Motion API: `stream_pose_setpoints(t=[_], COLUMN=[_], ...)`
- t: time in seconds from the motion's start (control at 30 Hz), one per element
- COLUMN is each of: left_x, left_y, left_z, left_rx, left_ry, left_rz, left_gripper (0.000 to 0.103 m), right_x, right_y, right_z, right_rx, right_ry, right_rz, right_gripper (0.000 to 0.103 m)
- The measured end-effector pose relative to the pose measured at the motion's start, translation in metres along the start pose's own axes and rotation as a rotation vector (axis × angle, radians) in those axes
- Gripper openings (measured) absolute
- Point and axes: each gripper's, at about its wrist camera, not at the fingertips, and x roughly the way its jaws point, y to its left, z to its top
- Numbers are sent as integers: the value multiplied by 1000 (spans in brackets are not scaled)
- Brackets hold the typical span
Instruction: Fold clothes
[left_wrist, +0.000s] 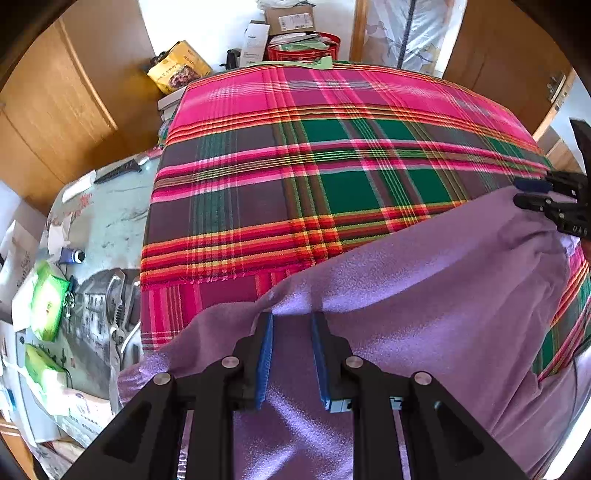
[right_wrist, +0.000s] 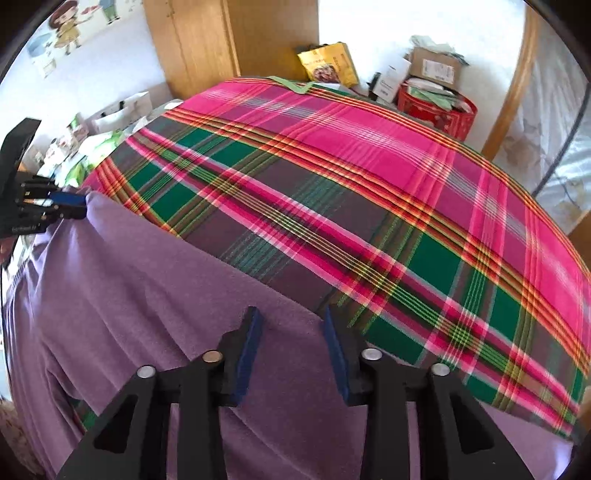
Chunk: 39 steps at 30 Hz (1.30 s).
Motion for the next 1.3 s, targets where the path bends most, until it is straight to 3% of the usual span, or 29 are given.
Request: stream_pose_setpoints(t=[0.03, 0.13, 0.2, 0.43, 0.57, 0.73, 0.8, 0.9, 1.07, 1.2, 1.3], left_x=[1, 0, 0, -8, -5, 5, 3, -2, -13, -17, -23], left_y=[1, 3, 4, 14, 23, 38, 42, 51, 82, 100, 112], left_z=[1, 0, 0, 9, 21, 17, 15, 13, 6, -10, -26], left_rx=[-5, -29, -45, -135, -177, -240, -246, -263, -353, -379, -415], left_ry=[-1, -20, -38, -105, -131, -105, -100, -95, -105, -80, -74], left_rz=[-1, 5, 16, 4, 19, -43, -29, -12, -26, -27, -34], left_gripper=[22, 19, 2, 0, 0, 0, 1, 1, 6, 16, 16], right_x=[-1, -2, -3, -18, -12, 0, 1, 1, -3, -10, -17], right_y=[2, 5, 4, -3, -7, -12, -17, -34, -28, -25, -19], right_z=[0, -2, -2, 4, 14, 18, 21, 21, 11, 2, -2], right_rx=[0, 4, 23, 103, 131, 145, 161, 256, 236, 247, 253], right_ry=[-1, -10, -23, -149, -156, -139, -145, -133, -122, -120, -134], right_rz=[-4, -19, -31, -144, -192, -208, -270, -205, -256, -243, -216], right_gripper=[7, 4, 3, 2, 2, 2, 0, 0, 1, 2, 2])
